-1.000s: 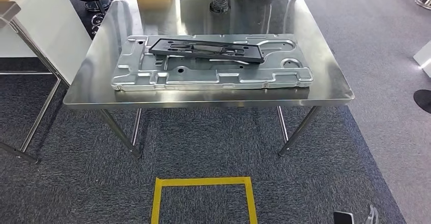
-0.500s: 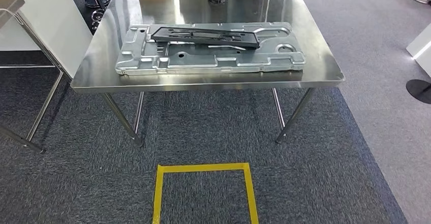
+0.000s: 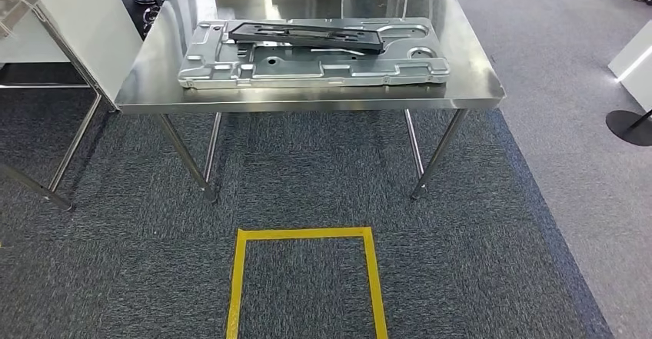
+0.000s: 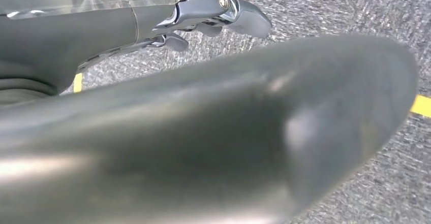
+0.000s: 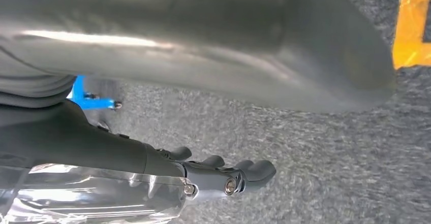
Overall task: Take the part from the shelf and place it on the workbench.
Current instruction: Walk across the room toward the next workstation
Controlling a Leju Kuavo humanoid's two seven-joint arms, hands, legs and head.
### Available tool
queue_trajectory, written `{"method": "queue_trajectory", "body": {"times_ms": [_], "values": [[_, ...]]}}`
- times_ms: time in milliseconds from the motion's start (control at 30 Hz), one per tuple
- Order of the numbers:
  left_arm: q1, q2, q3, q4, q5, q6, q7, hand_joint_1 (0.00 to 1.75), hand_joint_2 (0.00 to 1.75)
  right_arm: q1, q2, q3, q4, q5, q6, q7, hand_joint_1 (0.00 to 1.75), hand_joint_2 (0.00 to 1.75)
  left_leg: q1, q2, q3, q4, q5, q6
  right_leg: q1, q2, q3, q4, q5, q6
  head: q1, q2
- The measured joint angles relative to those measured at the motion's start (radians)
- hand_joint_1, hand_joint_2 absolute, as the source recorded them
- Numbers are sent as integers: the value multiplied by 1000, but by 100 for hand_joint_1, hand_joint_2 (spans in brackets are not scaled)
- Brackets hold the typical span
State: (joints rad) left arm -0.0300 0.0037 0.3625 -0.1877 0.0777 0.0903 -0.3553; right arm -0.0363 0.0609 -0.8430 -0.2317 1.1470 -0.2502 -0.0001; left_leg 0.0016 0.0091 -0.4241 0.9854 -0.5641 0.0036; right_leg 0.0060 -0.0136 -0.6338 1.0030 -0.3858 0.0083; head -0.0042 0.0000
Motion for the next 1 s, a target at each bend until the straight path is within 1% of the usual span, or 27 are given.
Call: {"method": "queue_trajectory", "body": {"times_ms": [67, 100, 133, 167, 200, 233, 267, 300, 333, 367, 400, 433, 467, 500, 567, 600, 633, 667, 733, 767, 800, 833, 867, 900, 933, 967, 1000], "values": [[-1, -1, 0, 0, -2, 2, 1, 0, 0, -1, 0, 0, 2, -1, 7, -12, 0, 0, -2, 2, -7, -13, 9, 15, -3, -1, -3, -2, 15, 13, 0, 0], [-1, -2, 0, 0, -3, 2, 2, 0, 0, -1, 0, 0, 3, -2, 10, -16, 0, 0, -1, 3, -15, -15, 21, 23, -6, 1, -8, 5, 2, 20, -1, 0], [-2, -3, 0, 0, -3, 3, 3, 0, 0, -1, 0, 0, 4, -3, 12, -18, 0, 0, 0, 5, -26, -17, 35, 30, -7, 4, -18, 29, -31, 27, 1, 0], [-2, -4, 0, 0, -4, 4, 4, 0, 0, 0, -1, 0, 5, -3, 12, -19, 0, 0, 2, 6, -40, -18, 49, 35, -11, 6, -32, 74, -83, 33, 2, 0], [-3, -4, 0, 0, -5, 5, 4, 0, 0, 0, -2, 0, 6, -4, 14, -19, 0, 0, 1, 7, -57, -18, 63, 38, -13, 8, -49, 136, -141, 39, 4, 0], [-3, -4, 0, 0, -6, 6, 5, 0, 0, 0, -4, 0, 6, -5, 17, -19, 0, 0, 1, 7, -73, -17, 75, 39, -15, 8, -62, 204, -185, 45, 6, 0], [-2, -5, 0, 0, -6, 7, 6, 0, 0, 0, -5, 0, 6, -8, 23, -18, 0, 0, 1, 7, -91, -16, 88, 38, -16, 8, -68, 260, -205, 49, 6, 0], [-2, -5, 0, 0, -6, 7, 8, 0, 0, 0, -7, 0, 6, -12, 32, -16, 0, 0, 1, 7, -108, -14, 99, 36, -18, 8, -60, 289, -198, 52, 5, 0], [-2, -5, 0, 0, -6, 7, 10, 0, 0, 0, -8, 0, 7, -17, 43, -12, 0, 0, 1, 7, -125, -12, 109, 34, -20, 8, -35, 282, -172, 53, 5, 0], [-2, -6, 0, 0, -6, 7, 13, 0, 0, -1, -9, 0, 7, -23, 54, -7, 0, 0, 1, 7, -141, -10, 119, 32, -21, 8, 9, 239, -143, 51, 5, 0], [-3, -7, 0, 0, -5, 7, 19, 0, 0, -2, -11, -1, 8, -29, 66, -3, 0, 0, 0, 7, -154, -6, 128, 29, -21, 8, 70, 167, -126, 47, 5, 0], [-3, -8, 1, 0, -5, 7, 26, 0, 0, -3, -12, -2, 8, -36, 79, -1, 0, 0, -1, 7, -165, -1, 135, 25, -19, 8, 135, 80, -128, 41, 5, 0], [-4, -9, 1, 0, -4, 7, 34, 0, 0, -6, -14, -4, 9, -44, 93, -1, 0, 0, -2, 7, -172, 3, 142, 20, -16, 8, 185, 8, -141, 32, 5, 0], [-5, -10, 2, 0, -3, 7, 42, 0, 0, -8, -15, -8, 9, -53, 106, -1, 0, 0, -2, 8, -176, 6, 150, 14, -12, 7, 217, -41, -157, 23, 5, 0], [-5, -10, 3, 0, -3, 7, 52, 0, 0, -9, -16, -19, 10, -68, 122, -2, 0, 0, -1, 10, -180, 8, 163, 2, -8, 7, 224, -67, -161, 5, 6, 0], [-5, -10, 4, 0, -3, 7, 54, 0, 0, -9, -16, -24, 11, -73, 127, -1, 0, 0, 1, 8, -182, 12, 162, -4, -8, 5, 221, -69, -154, -3, 6, 0], [-4, -11, 5, 0, -3, 7, 56, 0, 0, -8, -16, -28, 12, -76, 131, -1, 0, 0, 3, 6, -189, 28, 146, -8, -9, 3, 217, -70, -147, -10, 4, 0], [-2, -12, 6, 0, -3, 7, 58, 0, 0, -7, -16, -32, 13, -80, 134, -1, 0, 0, 4, 4, -204, 67, 114, -12, -10, 1, 211, -72, -139, -17, 3, 0], [0, -13, 9, 0, -3, 7, 63, 0, 0, -6, -16, -41, 13, -86, 138, -1, 0, 0, 7, 1, -248, 195, 27, -18, -8, 0, 194, -69, -126, -25, 0, 0], [0, -14, 11, 0, -3, 7, 65, 0, 0, -6, -16, -47, 13, -88, 140, -2, 0, 0, 8, 0, -266, 258, -4, -20, -7, 0, 185, -66, -122, -26, -1, 0], [1, -14, 12, 0, -3, 8, 68, 0, 0, -4, -16, -52, 13, -89, 141, -2, 0, 0, 8, 0, -271, 292, -14, -21, -6, 0, 177, -63, -118, -25, -1, 0], [2, -14, 13, 0, -3, 8, 70, 0, 0, -3, -16, -57, 14, -90, 141, -2, 0, 0, 8, 0, -256, 289, -5, -21, -6, 1, 171, -60, -116, -24, -1, 0], [3, -14, 14, 0, -3, 8, 71, 0, 0, -2, -16, -60, 14, -90, 142, -3, 0, 0, 8, 0, -223, 246, 18, -19, -6, 1, 166, -55, -115, -23, -2, 0], [3, -14, 15, 0, -3, 8, 72, 0, 0, -1, -16, -62, 14, -91, 142, -3, 0, 0, 8, 0, -177, 176, 45, -16, -6, 1, 162, -49, -115, -21, -1, 0], [3, -13, 15, 0, -3, 8, 72, 0, 0, -1, -16, -64, 14, -91, 142, -4, 0, 44, 7, 0, -132, 106, 62, -11, -5, 1, 157, -42, -116, -18, -2, 0], [2, -13, 16, 0, -3, 8, 72, 0, 44, -2, -16, -66, 15, -92, 142, -5, 0, 87, 5, 0, -102, 55, 72, -7, -4, 1, 152, -36, -116, -13, -1, 0], [2, -13, 17, 0, -3, 8, 73, 0, 87, -3, -16, -69, 15, -94, 143, -5, 0, 131, 4, 0, -88, 25, 71, -3, -3, 1, 148, -32, -117, -8, -1, 0]]}}
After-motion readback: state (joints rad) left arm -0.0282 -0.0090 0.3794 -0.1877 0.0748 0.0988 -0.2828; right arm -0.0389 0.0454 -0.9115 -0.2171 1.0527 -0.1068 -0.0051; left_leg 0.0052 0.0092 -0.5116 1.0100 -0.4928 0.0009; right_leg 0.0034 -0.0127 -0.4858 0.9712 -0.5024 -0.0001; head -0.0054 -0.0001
